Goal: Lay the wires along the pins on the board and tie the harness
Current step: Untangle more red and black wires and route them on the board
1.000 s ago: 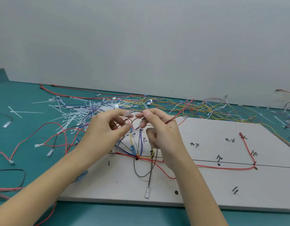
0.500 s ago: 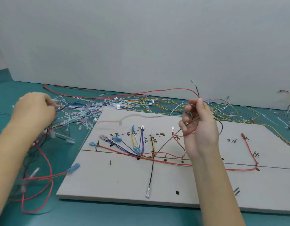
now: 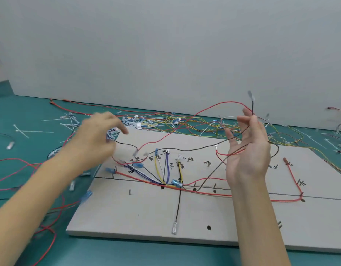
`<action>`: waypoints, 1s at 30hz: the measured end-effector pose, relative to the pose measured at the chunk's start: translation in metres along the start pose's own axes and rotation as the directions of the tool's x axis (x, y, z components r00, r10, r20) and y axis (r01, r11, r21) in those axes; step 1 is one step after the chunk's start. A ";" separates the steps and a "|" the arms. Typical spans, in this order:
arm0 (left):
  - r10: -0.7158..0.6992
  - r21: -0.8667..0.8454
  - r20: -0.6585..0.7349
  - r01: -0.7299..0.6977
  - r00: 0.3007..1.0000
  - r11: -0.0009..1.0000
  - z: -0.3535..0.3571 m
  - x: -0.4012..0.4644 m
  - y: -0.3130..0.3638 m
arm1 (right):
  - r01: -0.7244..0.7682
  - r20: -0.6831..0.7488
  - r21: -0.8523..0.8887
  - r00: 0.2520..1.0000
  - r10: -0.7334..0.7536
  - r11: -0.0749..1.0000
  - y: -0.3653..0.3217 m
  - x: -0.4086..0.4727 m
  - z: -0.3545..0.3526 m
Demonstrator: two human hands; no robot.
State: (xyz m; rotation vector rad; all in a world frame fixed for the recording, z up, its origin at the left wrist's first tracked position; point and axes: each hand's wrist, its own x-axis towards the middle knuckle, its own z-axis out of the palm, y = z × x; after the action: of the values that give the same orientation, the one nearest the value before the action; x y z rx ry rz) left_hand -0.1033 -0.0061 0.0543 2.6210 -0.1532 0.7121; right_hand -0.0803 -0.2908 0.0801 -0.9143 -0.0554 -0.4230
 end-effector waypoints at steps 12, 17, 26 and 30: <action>-0.064 0.076 0.364 0.039 0.929 0.996 0.021 -0.010 0.001 | -0.326 0.179 0.687 0.942 0.284 0.650 -0.009 0.006 -0.021; -0.087 0.115 0.320 0.052 0.943 0.992 0.011 -0.005 -0.006 | -0.317 0.131 0.726 0.935 0.330 0.610 -0.007 0.009 -0.028; -0.056 -0.266 -0.012 0.051 0.998 0.963 -0.003 0.000 0.001 | -0.385 0.209 0.597 0.921 0.327 0.703 -0.006 0.010 -0.027; -0.097 -0.294 -0.131 0.055 0.987 0.954 -0.002 0.000 0.003 | -0.402 0.227 0.363 0.913 0.339 0.841 -0.008 0.009 -0.022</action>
State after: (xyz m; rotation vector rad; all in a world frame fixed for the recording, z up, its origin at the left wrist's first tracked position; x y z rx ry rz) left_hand -0.1046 -0.0083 0.0575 2.2761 -0.1040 0.7847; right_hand -0.0780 -0.3151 0.0740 -0.5259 -0.1001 0.0306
